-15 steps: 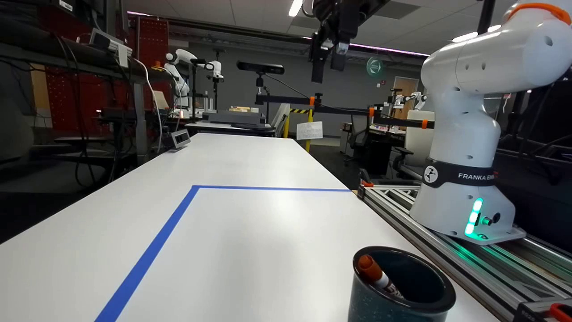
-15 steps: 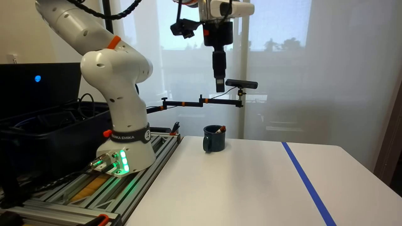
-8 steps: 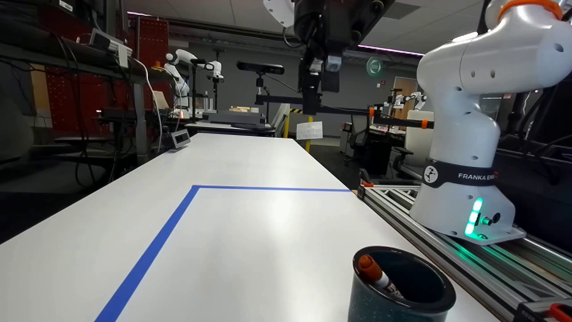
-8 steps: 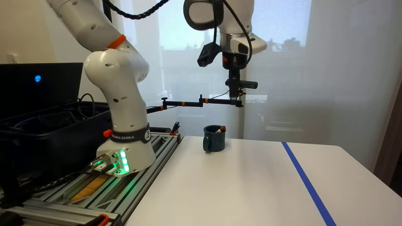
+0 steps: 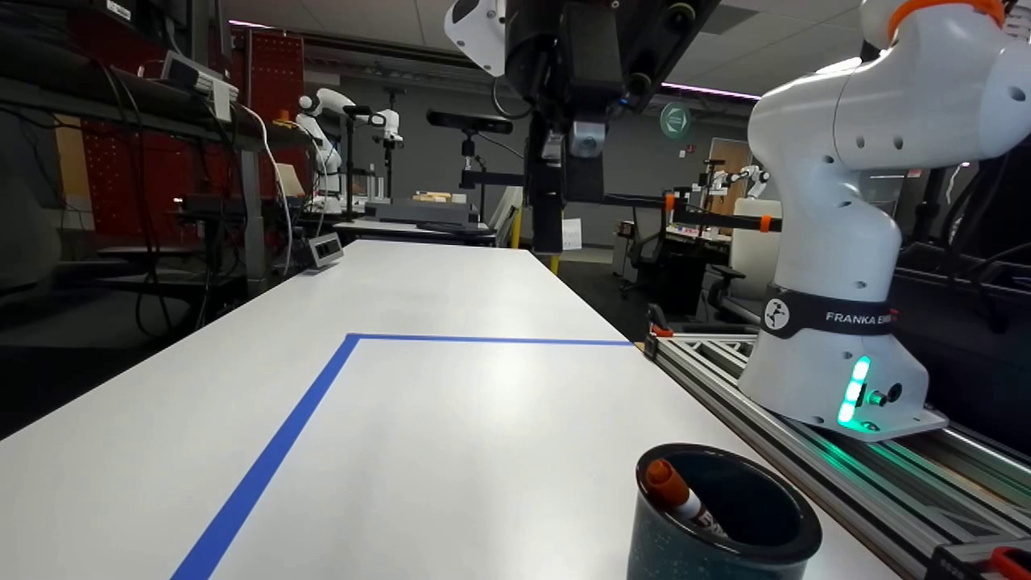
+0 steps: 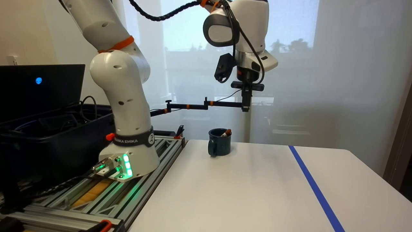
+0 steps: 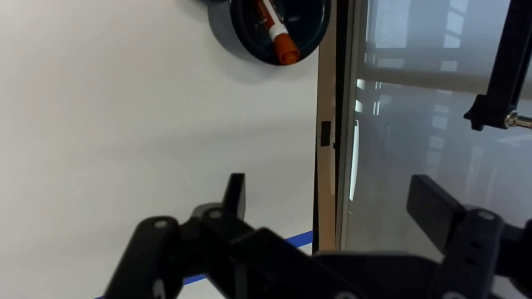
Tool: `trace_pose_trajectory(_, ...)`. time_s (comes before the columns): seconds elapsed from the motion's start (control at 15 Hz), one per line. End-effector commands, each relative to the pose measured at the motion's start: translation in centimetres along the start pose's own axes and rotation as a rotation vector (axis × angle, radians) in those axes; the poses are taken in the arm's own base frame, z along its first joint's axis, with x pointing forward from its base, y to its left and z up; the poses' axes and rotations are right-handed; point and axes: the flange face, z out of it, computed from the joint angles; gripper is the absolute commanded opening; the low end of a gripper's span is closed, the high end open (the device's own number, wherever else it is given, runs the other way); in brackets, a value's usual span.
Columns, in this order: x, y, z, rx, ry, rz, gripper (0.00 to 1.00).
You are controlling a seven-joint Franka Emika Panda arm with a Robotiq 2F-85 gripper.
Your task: Remove the marker out of the cup
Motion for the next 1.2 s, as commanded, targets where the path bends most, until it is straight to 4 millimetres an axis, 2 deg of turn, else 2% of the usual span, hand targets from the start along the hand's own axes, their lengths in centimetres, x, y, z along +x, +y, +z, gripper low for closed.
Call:
trace_pose_trajectory(0.0,1.3,-1.3,0.9,0.020,-0.013,-0.001,1.00)
trace_pose_trajectory(0.33,1.9,-2.3,2.6,0.005,-0.066,-0.009,1.00)
trace_pose_trajectory(1.13,1.7,-3.7,7.0,-0.043,-0.176,-0.016,1.00)
